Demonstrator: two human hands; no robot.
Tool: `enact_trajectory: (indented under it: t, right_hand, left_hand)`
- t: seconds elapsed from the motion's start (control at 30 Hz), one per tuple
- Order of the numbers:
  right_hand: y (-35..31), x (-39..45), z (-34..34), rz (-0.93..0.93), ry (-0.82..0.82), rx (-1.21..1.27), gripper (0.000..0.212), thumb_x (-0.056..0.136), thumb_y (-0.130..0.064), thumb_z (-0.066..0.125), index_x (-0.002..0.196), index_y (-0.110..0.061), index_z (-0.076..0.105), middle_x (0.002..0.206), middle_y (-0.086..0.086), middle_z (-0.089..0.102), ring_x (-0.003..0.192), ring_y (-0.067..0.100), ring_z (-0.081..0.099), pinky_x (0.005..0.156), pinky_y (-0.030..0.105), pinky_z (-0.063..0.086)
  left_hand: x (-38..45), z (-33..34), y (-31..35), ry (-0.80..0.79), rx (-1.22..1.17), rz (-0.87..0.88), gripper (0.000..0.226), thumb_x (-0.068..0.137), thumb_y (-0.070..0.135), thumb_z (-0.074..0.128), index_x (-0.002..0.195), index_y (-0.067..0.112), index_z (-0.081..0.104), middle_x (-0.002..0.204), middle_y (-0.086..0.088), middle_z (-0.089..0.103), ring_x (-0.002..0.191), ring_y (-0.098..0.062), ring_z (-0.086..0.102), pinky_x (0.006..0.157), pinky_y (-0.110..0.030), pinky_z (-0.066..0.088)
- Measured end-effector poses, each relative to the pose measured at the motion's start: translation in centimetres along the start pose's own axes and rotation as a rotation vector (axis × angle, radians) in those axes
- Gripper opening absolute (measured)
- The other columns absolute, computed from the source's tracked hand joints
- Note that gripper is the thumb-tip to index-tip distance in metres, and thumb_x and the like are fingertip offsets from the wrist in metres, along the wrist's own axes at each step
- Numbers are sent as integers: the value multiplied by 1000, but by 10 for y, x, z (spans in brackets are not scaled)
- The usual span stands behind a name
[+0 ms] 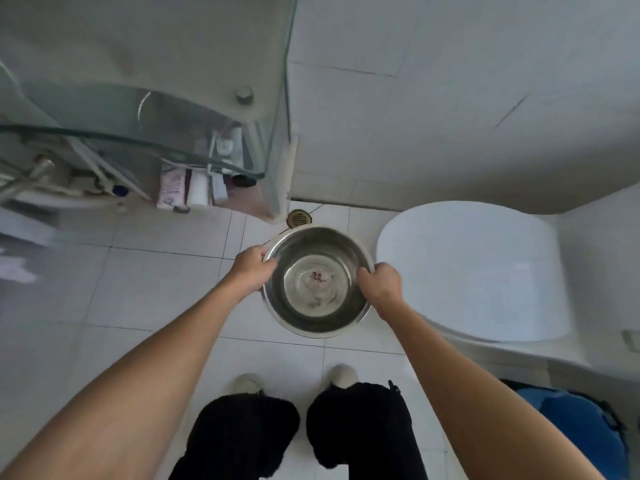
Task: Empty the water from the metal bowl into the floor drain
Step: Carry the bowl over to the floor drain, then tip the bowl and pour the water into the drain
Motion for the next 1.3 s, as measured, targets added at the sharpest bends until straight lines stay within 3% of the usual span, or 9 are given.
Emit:
enact_trajectory:
  t: [0.07, 0.23, 0.3, 0.37, 0.57, 0.73, 0.93, 1.13, 1.3]
  right_hand:
    - [11, 26, 30, -13, -14, -27, 37, 90, -26, 52, 103, 6, 64, 110, 24, 65, 93, 36, 63, 76, 36, 48]
    - [34, 96, 105, -56, -87, -87, 24, 91, -24, 53, 91, -1, 58, 86, 13, 60, 73, 27, 58, 61, 32, 47]
    - [39, 119, 126, -60, -117, -96, 22, 93, -22, 53, 87, -1, 58, 80, 11, 59, 73, 27, 60, 64, 35, 52]
    - [47, 147, 154, -75, -140, -106, 22, 95, -21, 53, 84, -3, 61, 72, 9, 59, 63, 22, 60, 54, 30, 51]
    - [61, 227, 214, -113, -134, -125, 22, 98, -25, 53, 83, -10, 56, 80, 11, 63, 63, 22, 63, 43, 26, 46]
    - [68, 292, 261, -110, -140, -64, 18, 100, -24, 54, 96, -6, 57, 96, 17, 68, 77, 28, 68, 53, 30, 53]
    - [59, 344, 293, -99, -145, -27, 10, 98, -14, 54, 96, -4, 57, 99, 19, 69, 81, 30, 69, 54, 33, 52]
    - [47, 377, 308, -95, -156, -7, 16, 96, -11, 54, 107, -1, 62, 102, 18, 70, 91, 33, 70, 77, 43, 62]
    - [51, 386, 321, -68, -158, 32, 16, 97, -8, 57, 110, 0, 63, 105, 19, 70, 92, 33, 71, 78, 43, 62]
  left_hand:
    - [24, 11, -27, 21, 6, -15, 10, 89, 20, 54, 84, 20, 63, 94, -11, 70, 82, -29, 71, 64, -41, 66]
    - [88, 47, -99, 58, -29, -75, 15, 88, 15, 54, 95, 13, 67, 100, -15, 72, 81, -30, 73, 62, -37, 65]
    - [108, 60, -121, 70, -49, -105, 21, 90, 13, 53, 105, 8, 67, 105, -18, 71, 90, -35, 73, 68, -41, 65]
    - [131, 77, -149, 79, -71, -121, 23, 92, 13, 53, 108, 5, 67, 108, -19, 72, 95, -36, 73, 72, -44, 66]
    - [211, 114, -205, 81, -102, -133, 24, 91, 11, 54, 104, -1, 69, 109, -25, 74, 95, -38, 75, 72, -43, 66]
    - [290, 128, -225, 110, -66, -80, 9, 88, 14, 55, 85, 10, 63, 101, -21, 75, 79, -31, 73, 69, -40, 66]
    - [352, 133, -236, 106, -61, -59, 20, 90, 16, 55, 102, 5, 67, 102, -19, 75, 87, -32, 75, 78, -44, 66]
    - [390, 129, -240, 143, -35, -40, 16, 89, 12, 55, 94, 3, 67, 99, -21, 74, 91, -35, 74, 86, -50, 63]
    - [397, 118, -242, 168, -22, -32, 14, 92, 6, 54, 93, 4, 68, 95, -20, 74, 85, -34, 75, 82, -49, 64]
Point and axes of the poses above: each hand's wrist, its own x-axis towards the middle knuckle, its own z-axis out of the palm, y = z × x, the point moved 9 cm from there along x, towards the middle knuckle
